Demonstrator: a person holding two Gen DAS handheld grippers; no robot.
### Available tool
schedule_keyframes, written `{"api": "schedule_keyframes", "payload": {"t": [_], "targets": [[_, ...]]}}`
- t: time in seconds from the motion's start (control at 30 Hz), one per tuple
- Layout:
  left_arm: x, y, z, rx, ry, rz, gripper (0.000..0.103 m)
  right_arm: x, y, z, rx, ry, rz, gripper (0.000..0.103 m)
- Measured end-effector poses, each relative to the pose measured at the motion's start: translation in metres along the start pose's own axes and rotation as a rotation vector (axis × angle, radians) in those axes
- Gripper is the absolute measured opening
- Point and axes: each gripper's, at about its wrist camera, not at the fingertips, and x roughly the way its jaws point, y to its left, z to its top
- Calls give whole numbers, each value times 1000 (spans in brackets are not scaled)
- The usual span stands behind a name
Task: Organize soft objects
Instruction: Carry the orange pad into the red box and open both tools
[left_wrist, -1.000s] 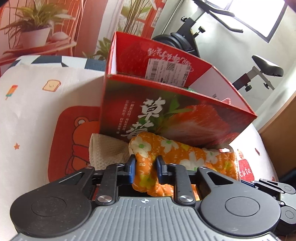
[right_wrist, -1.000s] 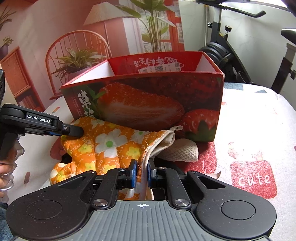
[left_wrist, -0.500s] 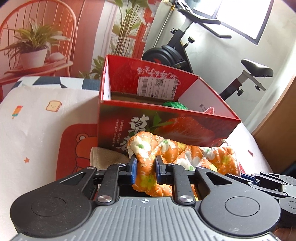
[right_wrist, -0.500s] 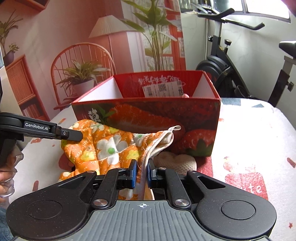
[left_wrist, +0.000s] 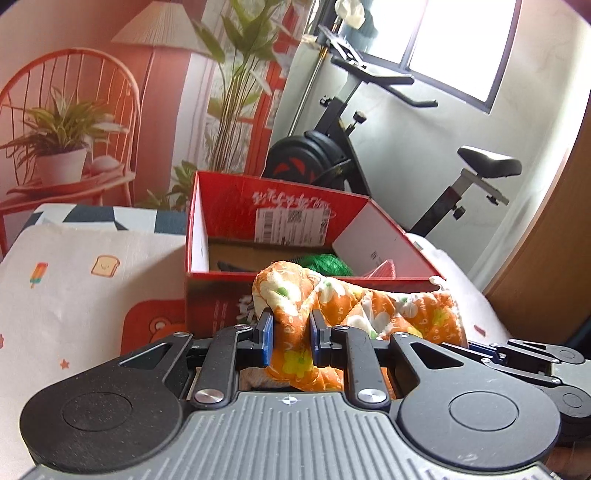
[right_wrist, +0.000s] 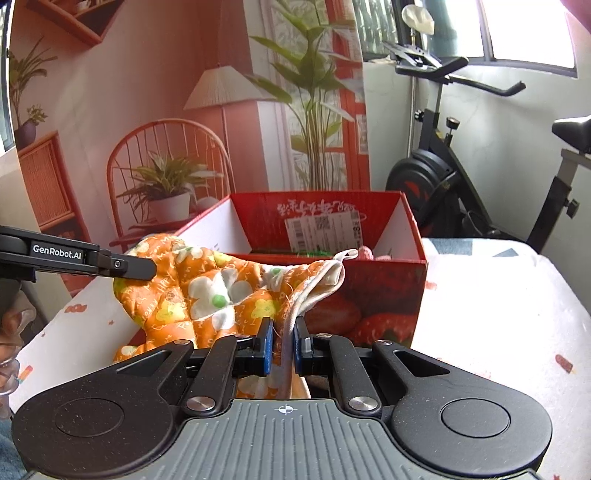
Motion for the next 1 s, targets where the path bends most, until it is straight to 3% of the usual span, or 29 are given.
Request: {"api": "schedule_keyframes", "payload": {"t": [0.37,0.6,0.83,1.0], "targets": [[-17,-8,21,20,-64,-30,21,-8,-3,19,-11,-76,12,10],[-16,-10,50,25,-131,-30,21,-1,-11,54,-33,-112,34,10],[12,-14,92,61,-204,68,21,45,-13,108,-127,-128,19,10],[41,-17,116,100,-210,147,21,87,-18,137,-162,-131,7,10]]}}
